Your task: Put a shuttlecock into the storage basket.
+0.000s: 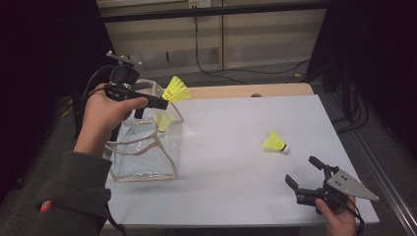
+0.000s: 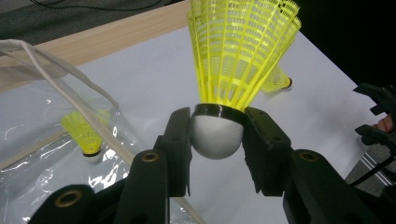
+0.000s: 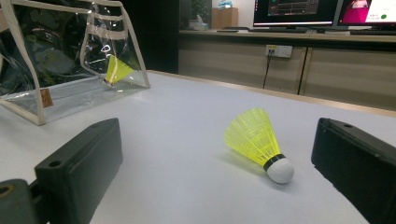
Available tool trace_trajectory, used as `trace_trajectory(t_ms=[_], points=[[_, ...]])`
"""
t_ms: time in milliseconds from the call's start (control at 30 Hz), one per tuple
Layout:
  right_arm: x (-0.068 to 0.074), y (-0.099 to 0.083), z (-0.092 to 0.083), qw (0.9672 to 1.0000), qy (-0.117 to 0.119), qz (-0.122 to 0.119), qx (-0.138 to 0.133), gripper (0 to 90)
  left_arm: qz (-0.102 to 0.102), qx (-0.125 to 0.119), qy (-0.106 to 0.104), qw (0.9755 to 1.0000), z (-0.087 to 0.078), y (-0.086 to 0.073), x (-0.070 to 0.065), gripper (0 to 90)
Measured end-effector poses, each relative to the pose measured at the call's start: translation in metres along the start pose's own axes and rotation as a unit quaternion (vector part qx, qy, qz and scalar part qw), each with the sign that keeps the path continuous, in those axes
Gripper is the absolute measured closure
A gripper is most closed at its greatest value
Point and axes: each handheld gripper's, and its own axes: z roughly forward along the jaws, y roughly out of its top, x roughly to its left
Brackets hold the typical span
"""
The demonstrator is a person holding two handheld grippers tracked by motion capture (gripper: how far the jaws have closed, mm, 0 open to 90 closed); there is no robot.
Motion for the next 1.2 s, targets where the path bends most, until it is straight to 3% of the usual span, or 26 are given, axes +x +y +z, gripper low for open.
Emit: trace_trajectory(t_ms=[400, 1200], points=[[0.000, 0.000, 0.000, 1.0000, -0.001, 0.003, 0.000, 1.9, -0.019, -0.012, 0.012, 0.9997, -0.004, -0.004, 0.011, 63.2], [0.000, 0.000, 0.000, 1.0000, 0.000, 0.000, 0.000, 1.9, -0.037, -0.021, 0.029, 0.9987, -0.009, -0.012, 0.026, 63.2]])
